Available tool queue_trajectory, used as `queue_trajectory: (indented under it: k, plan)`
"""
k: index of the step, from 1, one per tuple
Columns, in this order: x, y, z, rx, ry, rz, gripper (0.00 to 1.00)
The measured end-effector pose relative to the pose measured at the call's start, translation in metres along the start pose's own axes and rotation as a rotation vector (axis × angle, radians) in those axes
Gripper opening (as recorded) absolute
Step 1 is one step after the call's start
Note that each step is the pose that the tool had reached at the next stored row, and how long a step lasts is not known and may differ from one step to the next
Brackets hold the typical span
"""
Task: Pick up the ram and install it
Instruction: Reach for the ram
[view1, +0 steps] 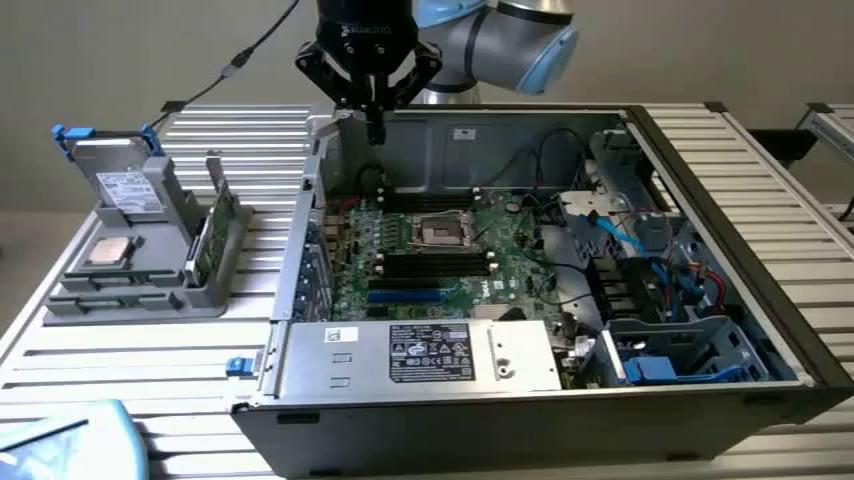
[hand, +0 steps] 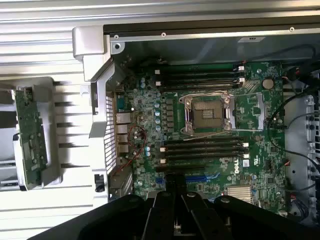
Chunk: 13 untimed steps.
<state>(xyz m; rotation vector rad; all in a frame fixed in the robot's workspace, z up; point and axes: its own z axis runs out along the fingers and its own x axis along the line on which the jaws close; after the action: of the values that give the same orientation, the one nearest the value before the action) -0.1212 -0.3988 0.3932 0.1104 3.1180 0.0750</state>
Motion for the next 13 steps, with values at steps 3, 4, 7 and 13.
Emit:
queue_trajectory:
  k: [3,4,7,13]
  plan:
    - [0.0,0.0,0.0,-0.0001,0.0,0.0,0.1]
    - [0.0,0.0,0.0,0.0,0.0,0.0,0.1]
    - [0.0,0.0,-0.0001,0.0,0.0001,0.0,0.1]
    - [0.0035,-0.0002,-0.0003,0.0004,0.0002,0.0,0.1]
